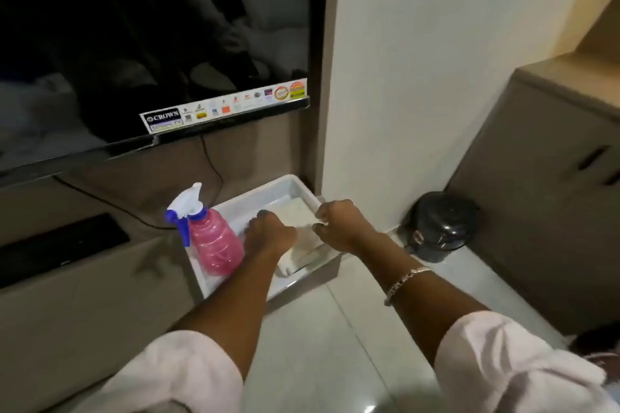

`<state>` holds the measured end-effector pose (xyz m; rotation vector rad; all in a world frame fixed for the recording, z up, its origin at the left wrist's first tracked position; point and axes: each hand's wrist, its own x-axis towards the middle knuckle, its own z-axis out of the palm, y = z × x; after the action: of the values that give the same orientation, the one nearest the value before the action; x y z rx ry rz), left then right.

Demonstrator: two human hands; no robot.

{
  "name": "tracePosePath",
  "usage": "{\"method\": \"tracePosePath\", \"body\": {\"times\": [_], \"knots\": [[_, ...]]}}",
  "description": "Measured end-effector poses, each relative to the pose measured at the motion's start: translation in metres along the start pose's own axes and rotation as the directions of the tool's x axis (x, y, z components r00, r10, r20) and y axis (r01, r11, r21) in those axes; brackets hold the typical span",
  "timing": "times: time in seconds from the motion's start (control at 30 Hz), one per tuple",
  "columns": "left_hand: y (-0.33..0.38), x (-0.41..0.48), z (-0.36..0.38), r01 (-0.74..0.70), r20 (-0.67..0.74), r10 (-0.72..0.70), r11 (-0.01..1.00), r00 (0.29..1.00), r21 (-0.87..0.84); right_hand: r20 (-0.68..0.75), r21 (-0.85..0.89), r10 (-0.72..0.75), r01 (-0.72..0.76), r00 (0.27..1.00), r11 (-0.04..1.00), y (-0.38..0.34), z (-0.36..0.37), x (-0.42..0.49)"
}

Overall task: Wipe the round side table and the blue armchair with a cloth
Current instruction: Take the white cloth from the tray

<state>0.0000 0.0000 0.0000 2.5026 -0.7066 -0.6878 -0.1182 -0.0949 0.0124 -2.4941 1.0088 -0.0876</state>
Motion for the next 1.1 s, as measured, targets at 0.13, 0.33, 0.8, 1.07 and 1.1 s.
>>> {"method": "tracePosePath", "body": {"times": [0.13,0.33,0.8,1.07,1.1], "knots": [[-0.014,0.022,0.021,0.225,0.026,-0.224,0.96,0.974,-0.167,0.034,-0.077,0.141,-0.138,0.989,0.987,-0.014,0.041,0.022],[-0.007,0.031,0.026,0.381,0.142,-0.388,0.657,0.911,-0.651,-0.116,-0.008,0.143,-0.145,0.983,0.989,-0.013,0.051,0.024],[0.116,-0.109,0.068,0.187,0.422,0.512,0.448,0.748,-0.874,0.045,0.975,0.57,-0.161,0.82,0.154,0.115,-0.08,-0.176],[0.176,-0.328,0.219,0.194,0.628,0.565,0.641,0.535,-0.742,-0.041,0.998,0.783,0.064,0.621,0.001,0.23,-0.091,-0.443],[0.178,-0.359,0.243,0.194,0.656,0.563,0.665,0.503,-0.721,-0.056,0.998,0.82,0.045,0.569,0.037,0.244,-0.088,-0.479]]}}
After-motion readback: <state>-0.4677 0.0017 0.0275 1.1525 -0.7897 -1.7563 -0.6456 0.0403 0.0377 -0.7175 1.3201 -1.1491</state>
